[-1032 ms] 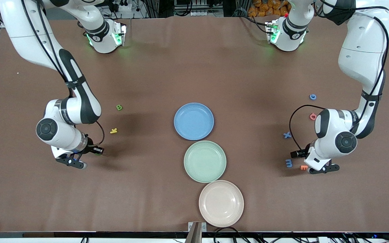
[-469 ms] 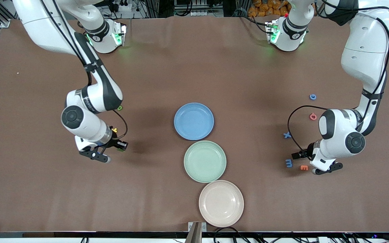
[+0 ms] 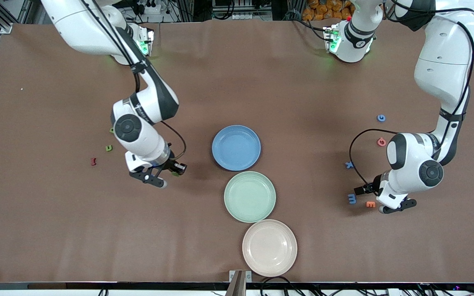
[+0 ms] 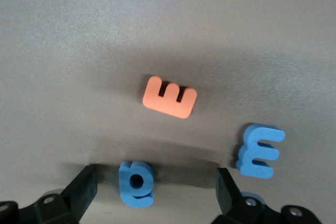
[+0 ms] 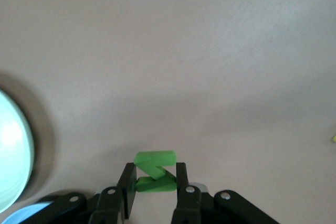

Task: Sort letters by color into matching plates
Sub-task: 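Carry the green Z to the green plate with the right gripper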

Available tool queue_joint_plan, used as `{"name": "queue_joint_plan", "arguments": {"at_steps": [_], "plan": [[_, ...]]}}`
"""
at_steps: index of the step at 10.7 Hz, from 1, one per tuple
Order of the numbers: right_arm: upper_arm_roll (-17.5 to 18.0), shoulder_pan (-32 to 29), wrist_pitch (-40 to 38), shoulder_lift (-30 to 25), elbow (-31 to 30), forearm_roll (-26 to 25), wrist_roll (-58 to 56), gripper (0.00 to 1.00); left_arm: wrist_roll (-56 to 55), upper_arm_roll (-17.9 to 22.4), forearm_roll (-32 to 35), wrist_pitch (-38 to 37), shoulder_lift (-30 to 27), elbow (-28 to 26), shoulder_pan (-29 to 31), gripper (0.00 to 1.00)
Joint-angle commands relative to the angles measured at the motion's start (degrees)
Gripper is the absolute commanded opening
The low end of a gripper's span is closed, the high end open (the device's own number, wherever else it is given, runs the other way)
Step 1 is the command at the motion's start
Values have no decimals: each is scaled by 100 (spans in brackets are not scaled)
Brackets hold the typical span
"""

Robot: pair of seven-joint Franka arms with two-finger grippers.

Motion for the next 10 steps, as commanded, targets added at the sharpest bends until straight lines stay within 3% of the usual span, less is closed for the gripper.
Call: {"name": "queue_joint_plan", "arguments": {"at_steps": [1, 6, 8, 9, 10], "plan": [[-20, 409, -36, 444, 611, 19, 830, 0, 36, 25, 158, 129, -33, -45, 5, 100], [-20, 928, 77, 1113, 1605, 2, 1807, 0, 27, 60, 221, 129, -42, -89, 32, 100], [-20, 1052, 384, 1359, 1878, 2, 2080, 0, -25, 68, 230, 85, -85, -177, 14, 13], [-20, 1104, 585, 1430, 1888, -7, 2142, 0, -26, 69, 230, 85, -129, -238, 23, 0], [-20, 1148, 814, 1509, 1897, 2, 2169, 0, -26, 69, 230, 77, -182, -291, 14, 0]]}}
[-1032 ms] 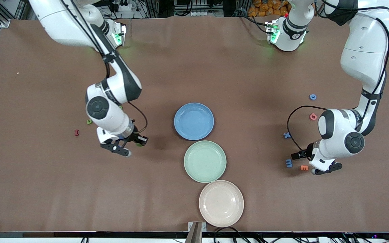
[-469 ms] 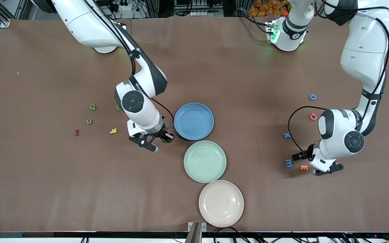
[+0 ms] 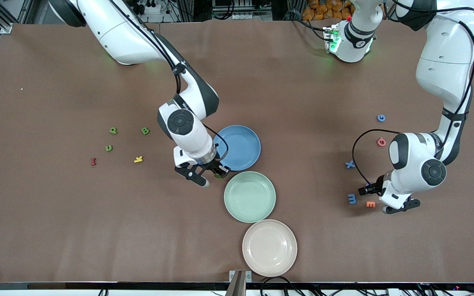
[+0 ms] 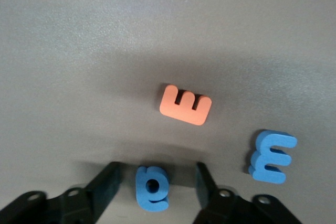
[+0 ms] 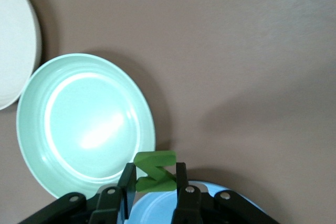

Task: Sort letters by color into matching plates
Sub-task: 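Carry the green Z to the green plate with the right gripper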

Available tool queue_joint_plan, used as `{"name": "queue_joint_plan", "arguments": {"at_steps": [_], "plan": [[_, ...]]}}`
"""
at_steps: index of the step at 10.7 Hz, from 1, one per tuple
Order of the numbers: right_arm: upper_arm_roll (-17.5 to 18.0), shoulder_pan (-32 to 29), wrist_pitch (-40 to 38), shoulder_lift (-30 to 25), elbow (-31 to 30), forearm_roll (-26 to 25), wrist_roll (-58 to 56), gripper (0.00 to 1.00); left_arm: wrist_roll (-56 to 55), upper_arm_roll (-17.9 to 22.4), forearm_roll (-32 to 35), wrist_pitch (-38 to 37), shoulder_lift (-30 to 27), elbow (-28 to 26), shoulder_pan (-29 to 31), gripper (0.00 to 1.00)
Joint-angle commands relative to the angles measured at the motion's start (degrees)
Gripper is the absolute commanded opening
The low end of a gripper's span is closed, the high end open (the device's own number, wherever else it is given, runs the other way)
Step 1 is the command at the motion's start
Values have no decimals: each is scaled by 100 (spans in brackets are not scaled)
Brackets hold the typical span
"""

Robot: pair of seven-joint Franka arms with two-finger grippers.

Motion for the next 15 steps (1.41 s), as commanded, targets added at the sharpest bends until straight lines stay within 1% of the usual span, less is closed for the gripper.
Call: {"name": "queue_joint_plan", "arguments": {"at_steps": [1, 2, 5, 7, 8, 9, 10, 11, 12, 14, 15], "plan": [[-22, 174, 623, 415, 348, -8, 345, 0, -51, 19, 127, 28, -176, -333, -10, 0], [-22, 253, 843, 581, 487, -17, 476, 0, -68, 19, 127, 28, -185, -342, -19, 0], [-22, 403, 1011, 968, 910, -26, 636, 0, -121, 37, 127, 11, -290, -342, -71, 0], [-31, 456, 1485, 1144, 920, -35, 749, 0, -130, 46, 161, -77, -440, -325, -168, 0], [-40, 474, 1522, 1171, 920, -35, 768, 0, -261, 37, 240, -182, -510, -307, -247, 0], [-40, 474, 1522, 1180, 911, -44, 768, 5, -558, 37, 293, -270, -580, -307, -387, 0], [-40, 474, 1522, 1189, 911, -44, 768, 23, -778, 28, 381, -419, -651, -281, -510, 0], [-40, 474, 1522, 1198, 911, -44, 768, 36, -946, 19, 382, -611, -756, -272, -633, 0], [-40, 474, 1522, 1198, 902, -35, 768, 52, -1174, 2, 382, -840, -870, -272, -765, 0], [-40, 378, 1513, 1119, 893, 9, 742, 60, -1893, -33, 382, -1148, -950, -272, -1141, 0], [-40, 377, 1513, 1040, 867, 0, 733, 79, -2219, -34, 382, -1167, -959, -263, -1370, 0]]}}
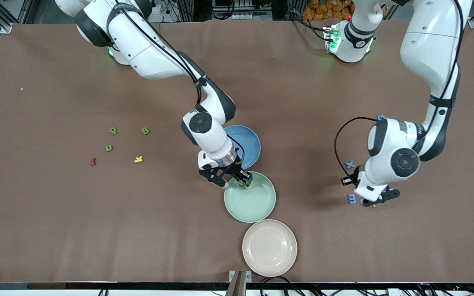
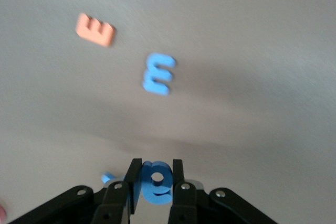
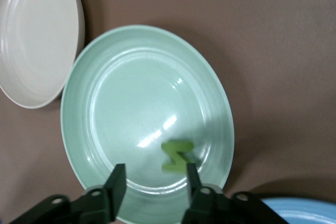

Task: Sort letters by color into matching plates
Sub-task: 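Release the Z onto the green plate while the left gripper drops the e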

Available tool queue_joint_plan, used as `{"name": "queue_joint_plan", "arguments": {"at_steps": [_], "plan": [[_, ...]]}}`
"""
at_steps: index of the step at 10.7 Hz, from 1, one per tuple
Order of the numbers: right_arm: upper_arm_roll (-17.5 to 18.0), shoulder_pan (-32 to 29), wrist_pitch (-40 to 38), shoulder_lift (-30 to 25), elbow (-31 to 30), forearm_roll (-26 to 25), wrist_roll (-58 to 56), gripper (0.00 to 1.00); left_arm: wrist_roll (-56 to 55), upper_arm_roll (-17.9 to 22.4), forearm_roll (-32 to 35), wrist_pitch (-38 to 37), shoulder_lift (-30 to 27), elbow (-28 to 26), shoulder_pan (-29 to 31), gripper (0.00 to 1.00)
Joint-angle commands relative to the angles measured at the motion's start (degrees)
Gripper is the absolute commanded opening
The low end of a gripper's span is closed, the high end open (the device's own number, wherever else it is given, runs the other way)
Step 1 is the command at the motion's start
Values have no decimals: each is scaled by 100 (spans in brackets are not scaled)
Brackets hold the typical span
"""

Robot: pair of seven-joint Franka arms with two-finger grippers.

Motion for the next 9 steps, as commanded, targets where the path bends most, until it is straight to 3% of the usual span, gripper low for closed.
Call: {"name": "queue_joint_plan", "arguments": {"at_steps": [1, 2, 4, 7, 9], "plan": [[-6, -43, -30, -82, 102, -8, 77, 93, -1053, 8, 156, -158, -161, -129, -638, 0], [-6, -52, -56, -143, 93, -8, 68, 100, -1283, -26, 139, -158, -161, -130, -823, 0], [12, -183, -214, -528, -274, -8, 42, 100, -1766, -184, 95, -184, -161, -129, -1097, 0], [292, -639, -547, -1538, -1240, -8, -413, 100, -2321, -728, 77, -447, -169, -94, -1151, 0], [434, -1017, -593, -2267, -2204, 1, -835, 100, -2523, -966, 69, -518, -161, -94, -1159, 0]]}}
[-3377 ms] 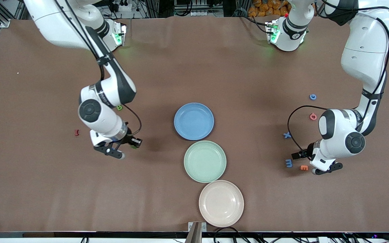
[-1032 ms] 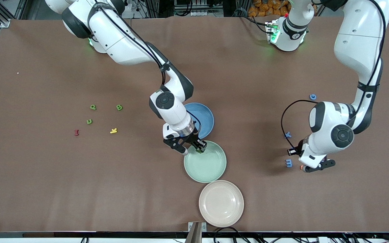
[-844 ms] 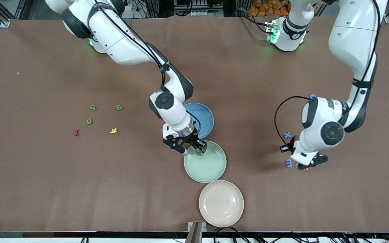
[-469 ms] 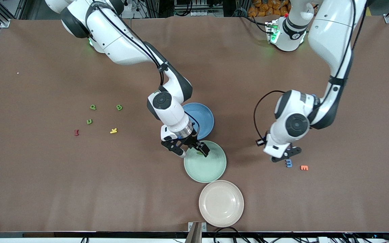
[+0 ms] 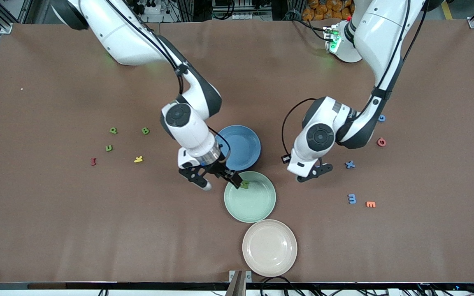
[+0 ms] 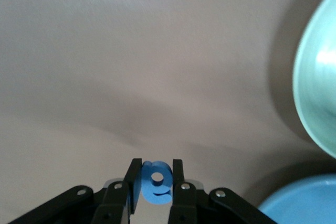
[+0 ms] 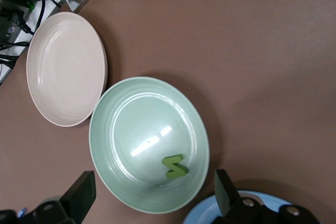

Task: Sort letters by color into matching plates
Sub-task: 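Release the Z onto the green plate while the left gripper drops the e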

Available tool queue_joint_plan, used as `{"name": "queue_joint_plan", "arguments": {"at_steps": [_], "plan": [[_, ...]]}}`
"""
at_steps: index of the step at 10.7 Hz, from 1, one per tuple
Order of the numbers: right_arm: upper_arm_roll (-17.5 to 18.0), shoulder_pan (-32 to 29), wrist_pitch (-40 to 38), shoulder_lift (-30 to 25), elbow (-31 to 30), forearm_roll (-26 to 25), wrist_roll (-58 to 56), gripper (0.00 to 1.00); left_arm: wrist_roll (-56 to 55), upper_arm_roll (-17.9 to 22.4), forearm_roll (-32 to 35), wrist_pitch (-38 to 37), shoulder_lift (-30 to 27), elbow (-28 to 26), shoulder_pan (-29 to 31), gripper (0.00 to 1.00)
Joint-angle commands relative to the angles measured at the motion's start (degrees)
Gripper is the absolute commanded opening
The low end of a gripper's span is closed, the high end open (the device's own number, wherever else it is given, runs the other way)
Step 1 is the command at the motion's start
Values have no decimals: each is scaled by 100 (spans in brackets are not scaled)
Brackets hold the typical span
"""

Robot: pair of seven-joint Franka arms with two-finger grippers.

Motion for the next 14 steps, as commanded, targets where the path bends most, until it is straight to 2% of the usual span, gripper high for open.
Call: {"name": "queue_joint_plan", "arguments": {"at_steps": [1, 3, 4, 6, 8, 11, 12, 13, 14], "plan": [[249, -620, -28, -1401, -1953, 13, -831, 100, -427, -409, 49, -147, -119, -69, 24, 0], [240, -814, -141, -1789, -2666, 13, -1168, 100, -726, -760, 58, -147, -41, 35, -29, 0], [240, -945, -360, -1965, -2992, 13, -1639, 100, -771, -779, 49, -147, 47, 184, -160, 0], [205, -1183, -1401, -2395, -3407, 4, -2816, 100, -885, -788, -38, -78, 179, 343, -388, 0], [57, -1289, -2493, -2730, -3461, -48, -3862, 100, -981, -780, -65, 168, 389, 571, -600, 0], [-207, -1307, -2542, -3020, -3995, -188, -4998, 100, -1166, -736, -39, 590, 531, 660, -855, 0], [-269, -1342, -2402, -3152, -4223, -224, -5271, 100, -1036, -727, 13, 617, 540, 660, -829, 72], [-278, -1386, -2236, -3240, -4426, -224, -5613, 100, -1069, -709, 101, 626, 540, 660, -855, 100], [-278, -1456, -1999, -3293, -4619, -224, -5886, 100, -1105, -709, 110, 626, 523, 660, -829, 100]]}}
